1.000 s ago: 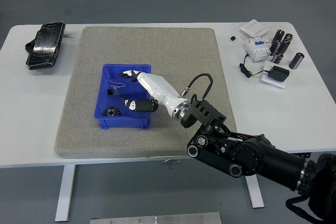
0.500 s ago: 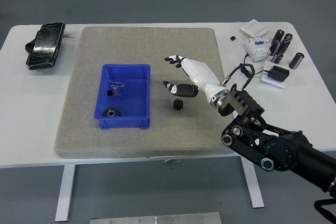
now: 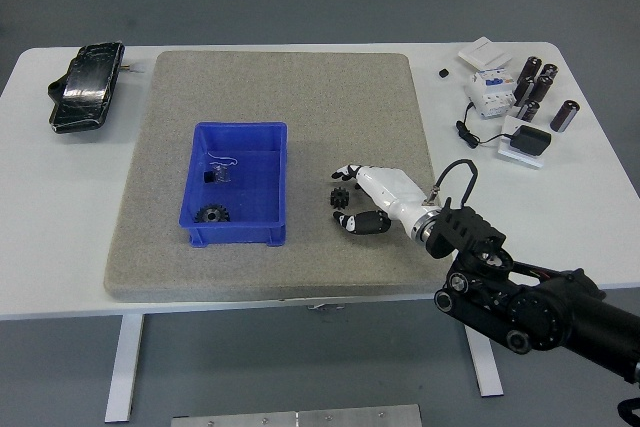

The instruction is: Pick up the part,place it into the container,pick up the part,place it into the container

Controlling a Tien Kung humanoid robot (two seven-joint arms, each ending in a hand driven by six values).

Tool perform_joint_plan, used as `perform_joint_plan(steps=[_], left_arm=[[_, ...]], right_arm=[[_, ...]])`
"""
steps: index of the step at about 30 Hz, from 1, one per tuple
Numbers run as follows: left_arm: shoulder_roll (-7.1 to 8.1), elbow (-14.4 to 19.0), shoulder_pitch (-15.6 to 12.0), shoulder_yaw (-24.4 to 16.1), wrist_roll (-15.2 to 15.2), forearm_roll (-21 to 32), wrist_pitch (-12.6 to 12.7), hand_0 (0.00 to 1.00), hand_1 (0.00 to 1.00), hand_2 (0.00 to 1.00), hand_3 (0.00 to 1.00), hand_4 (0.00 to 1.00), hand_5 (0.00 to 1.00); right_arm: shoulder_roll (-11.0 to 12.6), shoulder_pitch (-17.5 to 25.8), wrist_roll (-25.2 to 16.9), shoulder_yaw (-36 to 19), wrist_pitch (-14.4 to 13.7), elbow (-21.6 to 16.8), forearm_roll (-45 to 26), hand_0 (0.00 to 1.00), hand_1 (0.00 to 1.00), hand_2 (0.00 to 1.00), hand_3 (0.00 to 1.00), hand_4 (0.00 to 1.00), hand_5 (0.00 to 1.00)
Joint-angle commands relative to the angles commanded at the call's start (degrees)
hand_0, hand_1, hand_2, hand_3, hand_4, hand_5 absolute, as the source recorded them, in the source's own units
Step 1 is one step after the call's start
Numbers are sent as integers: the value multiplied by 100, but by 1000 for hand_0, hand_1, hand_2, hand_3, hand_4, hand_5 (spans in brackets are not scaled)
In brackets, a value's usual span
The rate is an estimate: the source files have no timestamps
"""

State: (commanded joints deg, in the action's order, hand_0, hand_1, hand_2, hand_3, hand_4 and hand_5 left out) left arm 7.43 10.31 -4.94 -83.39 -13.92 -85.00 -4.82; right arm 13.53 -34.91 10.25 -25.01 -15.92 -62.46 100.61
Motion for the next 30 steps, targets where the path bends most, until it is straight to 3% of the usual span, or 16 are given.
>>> perform_joint_plan(steps=[5,6,11,12,17,18,23,24,30], left_arm=[[2,0,1,-8,1,-4,6,673,646,619,624,707,560],[1,0,1,-8,2,-3,7,673,646,621,623,706,559],[-4,0,4,-2,7,-4,3,673,646,621,623,706,559],[-4,0,5,1,9,-3,2,673,646,621,623,706,560],[0,0,3,1,17,4,8,673,646,621,623,706,560],[1,0,2,1,18,7,9,673,646,619,623,704,558],[3,0,3,2,31,12,13,673,646,619,623,704,558],[3,0,5,1,34,13,14,672,646,619,623,704,558],[4,0,12,1,39,18,16,672,646,621,630,700,556]], right_arm=[[-64,-16,4,40,-40,59,-8,669,655,745,743,690,301],[-86,-24,-1,46,-59,68,-19,645,619,679,693,675,304],[-165,-53,-24,80,-137,139,-9,645,619,679,693,675,304],[-172,-55,-25,88,-144,154,3,613,539,565,678,616,252],[-157,-50,-29,140,-181,218,48,613,539,565,678,616,252],[-154,-48,-36,142,-197,231,54,577,522,474,678,563,77],[-149,-57,-81,139,-291,271,146,577,522,474,678,563,77],[-147,-59,-94,142,-312,277,162,540,513,409,675,575,24],[-129,-75,-162,149,-407,305,220,513,500,395,677,555,2]])
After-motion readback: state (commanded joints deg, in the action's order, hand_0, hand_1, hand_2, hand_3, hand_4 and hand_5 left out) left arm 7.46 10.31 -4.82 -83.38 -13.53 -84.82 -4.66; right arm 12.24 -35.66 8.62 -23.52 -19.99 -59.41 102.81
